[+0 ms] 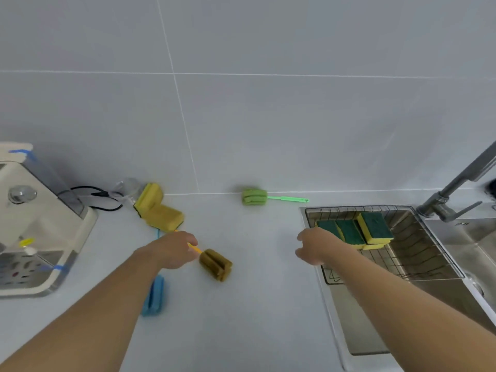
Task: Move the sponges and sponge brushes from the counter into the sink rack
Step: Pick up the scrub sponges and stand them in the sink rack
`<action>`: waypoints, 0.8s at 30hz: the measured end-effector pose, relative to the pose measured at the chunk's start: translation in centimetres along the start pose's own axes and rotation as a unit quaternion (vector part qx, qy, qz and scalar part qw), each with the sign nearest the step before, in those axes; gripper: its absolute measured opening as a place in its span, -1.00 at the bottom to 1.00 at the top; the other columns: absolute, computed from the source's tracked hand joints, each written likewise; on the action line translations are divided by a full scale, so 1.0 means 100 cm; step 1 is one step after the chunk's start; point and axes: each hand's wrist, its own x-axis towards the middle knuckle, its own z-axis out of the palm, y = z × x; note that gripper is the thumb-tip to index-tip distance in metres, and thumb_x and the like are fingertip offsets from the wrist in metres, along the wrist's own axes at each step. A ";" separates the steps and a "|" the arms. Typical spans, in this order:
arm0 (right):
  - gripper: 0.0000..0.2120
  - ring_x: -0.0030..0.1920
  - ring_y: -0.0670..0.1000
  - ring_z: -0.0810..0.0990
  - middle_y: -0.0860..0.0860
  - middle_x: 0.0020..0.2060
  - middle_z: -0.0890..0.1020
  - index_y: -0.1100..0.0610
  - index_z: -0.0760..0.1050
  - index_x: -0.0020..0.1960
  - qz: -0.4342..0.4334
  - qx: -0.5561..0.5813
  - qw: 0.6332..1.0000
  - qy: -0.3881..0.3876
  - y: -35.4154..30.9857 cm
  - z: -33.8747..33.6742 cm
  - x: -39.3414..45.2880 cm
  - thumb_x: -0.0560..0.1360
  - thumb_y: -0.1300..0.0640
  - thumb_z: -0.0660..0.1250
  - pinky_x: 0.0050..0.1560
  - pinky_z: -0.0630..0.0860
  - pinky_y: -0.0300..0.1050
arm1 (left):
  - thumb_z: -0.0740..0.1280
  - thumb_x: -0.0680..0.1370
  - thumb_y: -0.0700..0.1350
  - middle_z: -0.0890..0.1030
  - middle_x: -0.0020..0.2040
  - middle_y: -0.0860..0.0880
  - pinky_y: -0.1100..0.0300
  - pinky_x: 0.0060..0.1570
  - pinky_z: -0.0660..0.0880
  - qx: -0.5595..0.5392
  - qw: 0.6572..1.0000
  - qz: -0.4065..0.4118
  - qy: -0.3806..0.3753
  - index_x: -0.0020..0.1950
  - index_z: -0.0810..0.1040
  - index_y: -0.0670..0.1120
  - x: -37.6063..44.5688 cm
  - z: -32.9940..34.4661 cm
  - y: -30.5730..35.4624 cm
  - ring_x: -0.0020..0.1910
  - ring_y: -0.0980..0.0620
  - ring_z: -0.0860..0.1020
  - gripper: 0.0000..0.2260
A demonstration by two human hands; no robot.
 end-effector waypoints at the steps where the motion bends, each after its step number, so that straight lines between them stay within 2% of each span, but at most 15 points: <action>1: -0.55 0.28 0.14 0.51 0.09 0.35 0.50 0.13 0.38 0.43 -0.005 -0.006 1.000 0.000 -0.015 0.000 0.002 0.58 0.03 0.19 0.23 0.51 -0.02 | 0.29 0.57 0.06 0.48 0.31 -0.03 0.21 0.19 0.37 -0.004 1.000 -0.011 0.000 0.39 0.42 0.02 -0.003 -0.004 -0.017 0.22 0.01 0.47 -0.60; 5: -0.57 0.25 0.15 0.53 0.10 0.30 0.53 0.13 0.40 0.41 -0.018 -0.020 1.000 -0.002 -0.057 0.000 0.008 0.57 0.05 0.20 0.17 0.51 -0.05 | 0.29 0.57 0.08 0.49 0.33 -0.03 0.22 0.16 0.37 -0.009 0.999 -0.051 -0.011 0.42 0.39 0.04 -0.012 -0.014 -0.071 0.16 0.04 0.46 -0.58; 10: -0.57 0.25 0.15 0.53 0.09 0.28 0.54 0.13 0.40 0.41 -0.033 -0.037 0.999 -0.010 -0.108 0.000 0.020 0.57 0.05 0.20 0.20 0.52 0.00 | 0.29 0.57 0.09 0.49 0.34 -0.04 0.20 0.19 0.39 -0.002 0.997 -0.077 -0.008 0.43 0.38 0.04 -0.015 -0.026 -0.128 0.23 0.01 0.47 -0.57; 15: -0.56 0.24 0.14 0.53 0.07 0.28 0.53 0.10 0.38 0.42 -0.051 -0.049 0.997 -0.010 -0.147 -0.001 0.035 0.57 0.03 0.19 0.16 0.52 -0.02 | 0.30 0.57 0.09 0.48 0.35 -0.06 0.26 0.10 0.37 -0.035 0.995 -0.092 -0.002 0.43 0.38 0.01 -0.005 -0.033 -0.163 0.16 0.03 0.46 -0.56; 18: -0.56 0.24 0.13 0.53 0.04 0.27 0.53 0.08 0.38 0.43 -0.062 -0.049 0.997 -0.012 -0.166 -0.001 0.047 0.57 0.00 0.19 0.12 0.51 -0.04 | 0.32 0.56 0.08 0.49 0.35 -0.09 0.23 0.14 0.38 -0.075 0.991 -0.106 0.026 0.43 0.39 -0.02 0.010 -0.038 -0.174 0.23 -0.02 0.48 -0.54; 20: -0.55 0.26 0.13 0.51 0.04 0.29 0.53 0.07 0.37 0.43 -0.066 -0.039 0.997 -0.016 -0.177 0.000 0.057 0.57 -0.03 0.19 0.12 0.50 -0.03 | 0.35 0.55 0.07 0.52 0.31 -0.11 0.21 0.13 0.40 -0.116 0.985 -0.115 0.050 0.42 0.42 -0.04 0.022 -0.041 -0.177 0.21 -0.04 0.50 -0.53; 24: -0.48 0.38 0.11 0.42 0.02 0.39 0.47 0.04 0.30 0.50 -0.076 0.027 0.996 -0.032 -0.197 0.005 0.076 0.57 -0.06 0.19 0.29 0.44 -0.01 | 0.37 0.52 0.08 0.55 0.30 -0.13 0.11 0.18 0.43 -0.191 0.964 -0.148 0.116 0.40 0.45 -0.06 0.048 -0.045 -0.179 0.23 -0.10 0.52 -0.51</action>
